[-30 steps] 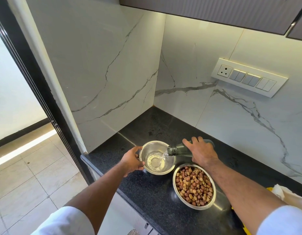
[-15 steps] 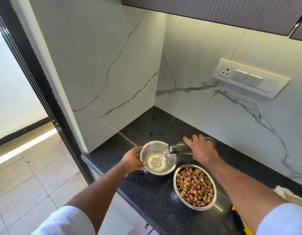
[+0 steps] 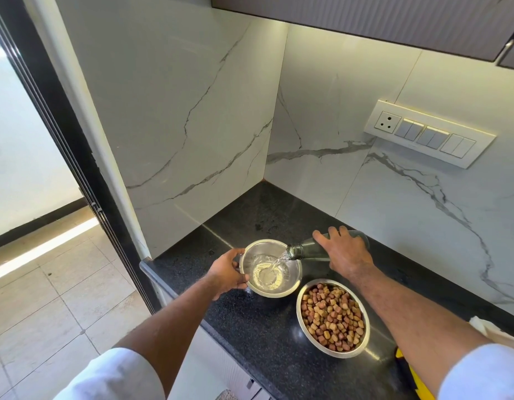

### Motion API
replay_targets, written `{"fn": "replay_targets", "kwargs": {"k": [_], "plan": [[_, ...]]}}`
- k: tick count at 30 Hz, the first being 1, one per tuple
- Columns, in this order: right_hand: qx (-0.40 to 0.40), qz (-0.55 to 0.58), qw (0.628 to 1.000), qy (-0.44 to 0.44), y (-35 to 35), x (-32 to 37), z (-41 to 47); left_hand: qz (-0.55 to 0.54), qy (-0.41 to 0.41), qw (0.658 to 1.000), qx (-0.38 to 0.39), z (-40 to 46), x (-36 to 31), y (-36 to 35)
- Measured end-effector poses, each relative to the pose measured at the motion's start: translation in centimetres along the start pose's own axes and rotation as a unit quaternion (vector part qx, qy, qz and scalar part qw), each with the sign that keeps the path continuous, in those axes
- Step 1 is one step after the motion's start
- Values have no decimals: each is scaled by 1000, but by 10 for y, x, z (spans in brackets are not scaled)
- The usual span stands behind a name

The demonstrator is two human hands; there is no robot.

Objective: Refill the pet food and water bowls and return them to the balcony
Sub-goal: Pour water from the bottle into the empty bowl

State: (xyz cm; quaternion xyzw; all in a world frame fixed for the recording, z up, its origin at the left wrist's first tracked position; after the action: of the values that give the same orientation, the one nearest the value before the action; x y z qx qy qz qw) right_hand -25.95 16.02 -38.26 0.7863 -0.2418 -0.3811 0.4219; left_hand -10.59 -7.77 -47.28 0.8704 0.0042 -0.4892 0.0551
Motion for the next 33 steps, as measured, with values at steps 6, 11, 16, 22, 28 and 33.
{"fn": "replay_targets", "kwargs": {"k": [6,11,16,22,28,33], "plan": [[-2,-10,1000,-4,2,0,-1,-6,-8,1000,-2,-1,2,0],[-5,-16,1000,-8,2,-1,-1,-6,-8,1000,2,-2,0,0],[-5,-14,1000,-12,3,-2,-1,-4,-6,1000,-2,-1,0,1],[-7,-12,1000,-13,5,-5,-1,-1,-7,1000,-1,-3,-1,1],[-10,-20,1000,-20,8,-6,-3,-6,-7,1000,1,-3,-1,2],[-13,-29,999,-20,10,-6,-3,-8,-16,1000,5,-4,-1,1]]}}
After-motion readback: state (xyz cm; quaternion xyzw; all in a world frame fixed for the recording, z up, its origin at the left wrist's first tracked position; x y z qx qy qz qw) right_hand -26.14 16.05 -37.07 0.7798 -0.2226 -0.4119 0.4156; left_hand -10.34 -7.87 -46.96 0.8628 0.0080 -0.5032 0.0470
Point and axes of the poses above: each hand's wrist, its own z-axis towards the middle knuckle, its own y-axis out of the back of the hand, x = y × z, the point moved 4 cm from there along z, towards the middle knuckle, and after that the axes turned 14 degrees about x, right-handed, at the moved point
